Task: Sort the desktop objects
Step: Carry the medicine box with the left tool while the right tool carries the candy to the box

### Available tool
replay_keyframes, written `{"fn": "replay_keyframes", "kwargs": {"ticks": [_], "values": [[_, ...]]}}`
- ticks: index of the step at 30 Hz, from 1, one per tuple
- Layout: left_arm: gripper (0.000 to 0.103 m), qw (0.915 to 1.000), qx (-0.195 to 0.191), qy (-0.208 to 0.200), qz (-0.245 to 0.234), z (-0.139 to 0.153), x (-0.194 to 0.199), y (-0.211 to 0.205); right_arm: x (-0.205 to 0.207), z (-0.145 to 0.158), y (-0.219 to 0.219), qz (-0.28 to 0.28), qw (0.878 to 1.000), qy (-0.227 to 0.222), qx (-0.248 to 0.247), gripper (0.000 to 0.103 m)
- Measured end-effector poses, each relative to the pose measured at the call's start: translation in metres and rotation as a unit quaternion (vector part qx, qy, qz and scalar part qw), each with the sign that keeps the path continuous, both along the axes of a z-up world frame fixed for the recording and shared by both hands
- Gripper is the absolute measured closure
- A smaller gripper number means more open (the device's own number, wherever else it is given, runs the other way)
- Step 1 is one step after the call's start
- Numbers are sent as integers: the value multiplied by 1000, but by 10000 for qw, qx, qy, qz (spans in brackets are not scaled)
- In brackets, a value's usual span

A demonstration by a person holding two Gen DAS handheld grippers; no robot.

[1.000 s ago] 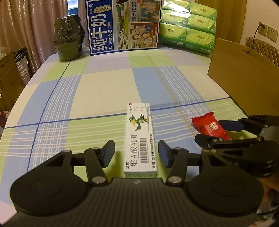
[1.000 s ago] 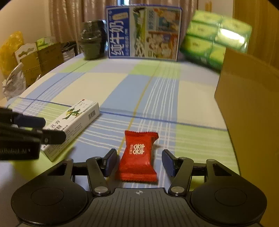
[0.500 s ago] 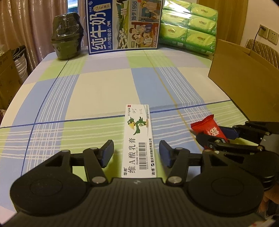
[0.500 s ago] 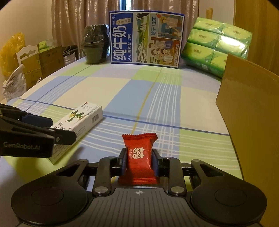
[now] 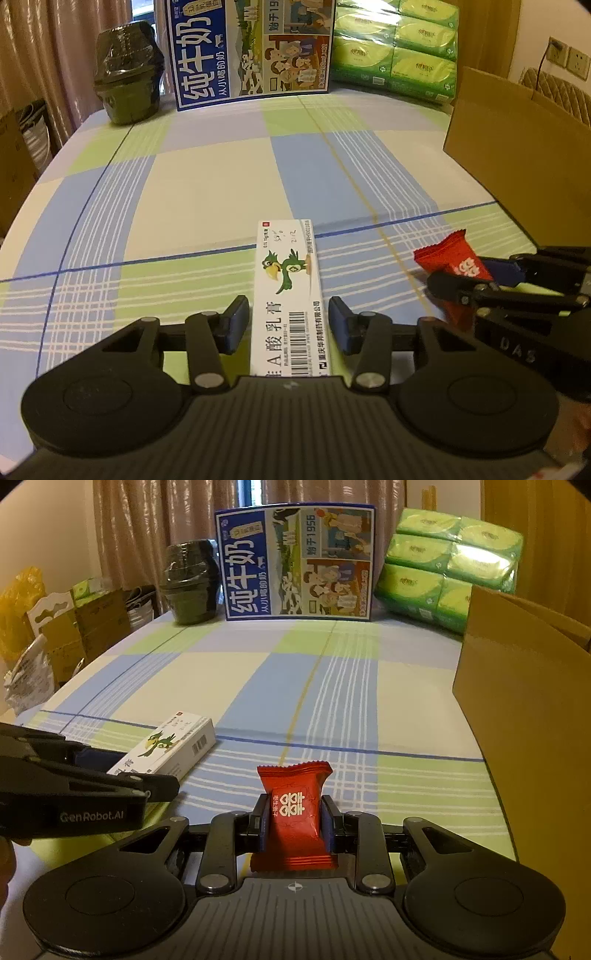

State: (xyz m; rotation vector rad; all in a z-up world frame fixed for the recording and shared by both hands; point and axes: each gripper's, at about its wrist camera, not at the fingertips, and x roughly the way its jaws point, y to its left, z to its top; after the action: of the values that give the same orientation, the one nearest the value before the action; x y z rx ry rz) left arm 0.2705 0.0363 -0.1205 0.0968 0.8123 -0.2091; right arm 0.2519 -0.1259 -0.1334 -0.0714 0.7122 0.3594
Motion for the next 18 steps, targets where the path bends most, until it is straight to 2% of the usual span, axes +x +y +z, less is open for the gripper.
{"fn": "replay_keyframes", "kwargs": {"ticks": [2, 4, 11, 18], "values": [[63, 10000, 20, -20, -7, -1, 0, 0, 1, 1, -1, -19, 10000, 12, 17, 78], [69, 10000, 9, -28, 29, -1, 0, 1, 2, 2, -2, -27, 10000, 18, 32, 78], [70, 9999, -77, 21, 141, 3, -2, 2, 2, 2, -5, -61, 9999, 15, 88, 79], [70, 9993, -260, -148, 228, 16, -6, 6, 3, 6, -7, -104, 9998, -36, 162, 78]]}}
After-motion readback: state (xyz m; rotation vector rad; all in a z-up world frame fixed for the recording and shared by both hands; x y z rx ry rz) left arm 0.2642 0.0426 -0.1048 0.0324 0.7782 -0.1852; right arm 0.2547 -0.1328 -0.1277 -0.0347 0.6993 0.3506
